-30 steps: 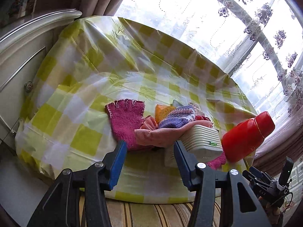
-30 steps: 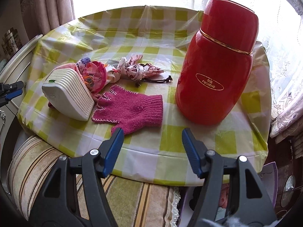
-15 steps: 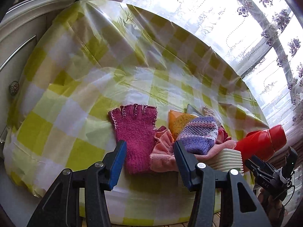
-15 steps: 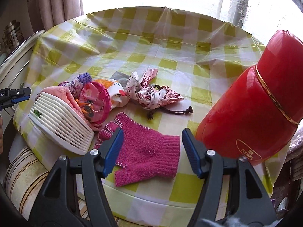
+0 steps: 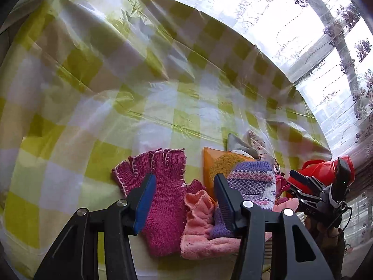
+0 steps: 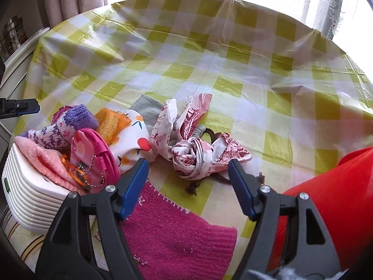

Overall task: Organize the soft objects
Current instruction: 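Move both open grippers back over the remaining items on the table, then grasp the pink floral cloth with the right gripper while the left gripper grasps the purple sock, then carry the floral cloth and purple sock over the white box and release them inside, then move both open grippers back over the remaining items on the table, then grasp the pink cloth with the left gripper while the right gripper grasps the pink pouch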

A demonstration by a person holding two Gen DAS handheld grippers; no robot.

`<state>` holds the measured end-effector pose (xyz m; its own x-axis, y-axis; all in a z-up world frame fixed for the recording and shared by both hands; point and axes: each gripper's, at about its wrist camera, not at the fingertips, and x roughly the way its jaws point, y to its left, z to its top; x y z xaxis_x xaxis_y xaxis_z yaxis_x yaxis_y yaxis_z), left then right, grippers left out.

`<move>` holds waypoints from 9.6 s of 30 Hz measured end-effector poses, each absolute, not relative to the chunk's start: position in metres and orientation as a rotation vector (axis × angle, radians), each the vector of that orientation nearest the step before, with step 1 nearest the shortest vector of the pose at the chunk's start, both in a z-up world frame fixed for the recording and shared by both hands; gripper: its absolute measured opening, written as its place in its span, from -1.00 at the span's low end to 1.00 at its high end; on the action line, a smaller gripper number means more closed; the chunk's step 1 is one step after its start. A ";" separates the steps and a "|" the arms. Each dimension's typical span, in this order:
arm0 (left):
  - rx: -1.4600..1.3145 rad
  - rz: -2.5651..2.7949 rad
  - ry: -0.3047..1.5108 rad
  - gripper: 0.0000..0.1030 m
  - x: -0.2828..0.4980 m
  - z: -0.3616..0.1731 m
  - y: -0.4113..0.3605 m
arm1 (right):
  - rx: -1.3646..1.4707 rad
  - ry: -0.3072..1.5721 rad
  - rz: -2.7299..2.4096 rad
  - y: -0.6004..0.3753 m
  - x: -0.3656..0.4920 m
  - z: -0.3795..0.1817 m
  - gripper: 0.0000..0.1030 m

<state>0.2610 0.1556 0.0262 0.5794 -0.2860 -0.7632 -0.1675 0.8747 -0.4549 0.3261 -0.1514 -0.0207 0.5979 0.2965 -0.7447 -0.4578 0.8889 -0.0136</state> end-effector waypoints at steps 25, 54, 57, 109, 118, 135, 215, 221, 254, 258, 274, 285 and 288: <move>-0.597 -0.050 1.048 0.15 0.253 -0.001 0.176 | -0.224 0.879 0.533 -0.131 0.368 -0.052 -0.41; -0.472 -0.329 1.260 -0.28 0.327 0.008 0.067 | -0.165 0.686 0.427 -0.172 0.257 0.018 -0.57; -0.441 -0.296 1.224 -0.65 0.321 0.014 0.069 | -0.150 0.684 0.422 -0.178 0.245 0.020 -0.57; -0.144 -0.473 0.823 -0.69 0.149 0.143 -0.167 | 0.083 0.718 -0.034 -0.401 0.034 0.014 -0.57; -0.155 -0.631 0.901 -0.69 0.122 0.126 -0.241 | 0.106 0.796 -0.066 -0.421 0.001 -0.016 -0.56; -0.186 -0.656 1.062 -0.19 0.118 0.085 -0.293 | 0.161 0.856 -0.057 -0.432 -0.018 -0.045 -0.56; -0.542 -0.062 0.951 0.07 0.153 0.044 0.101 | -0.068 0.793 0.405 -0.211 0.175 0.013 0.24; -0.852 -0.098 0.999 0.07 0.165 0.015 0.123 | -0.067 0.783 0.416 -0.199 0.204 0.017 0.24; -0.879 0.023 0.883 -0.92 0.268 0.022 0.126 | 0.042 0.893 0.597 -0.141 0.293 -0.015 0.24; -0.839 0.043 0.839 -0.92 0.269 0.036 0.131 | 0.060 0.900 0.639 -0.138 0.299 -0.016 0.24; -0.779 0.025 0.824 -0.92 0.287 0.047 0.121 | 0.081 0.971 0.843 -0.108 0.327 -0.021 -0.27; -0.732 0.023 0.768 -0.92 0.282 0.070 0.122 | 0.059 0.896 0.822 -0.114 0.321 0.001 -0.77; -0.724 0.036 0.742 -0.92 0.276 0.079 0.127 | 0.051 0.844 0.773 -0.125 0.315 0.016 -0.78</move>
<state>0.2761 0.1267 0.0792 0.7478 -0.2150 -0.6281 -0.2756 0.7602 -0.5884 0.3146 -0.1248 0.0158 0.4140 0.6339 -0.6533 -0.5951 0.7316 0.3327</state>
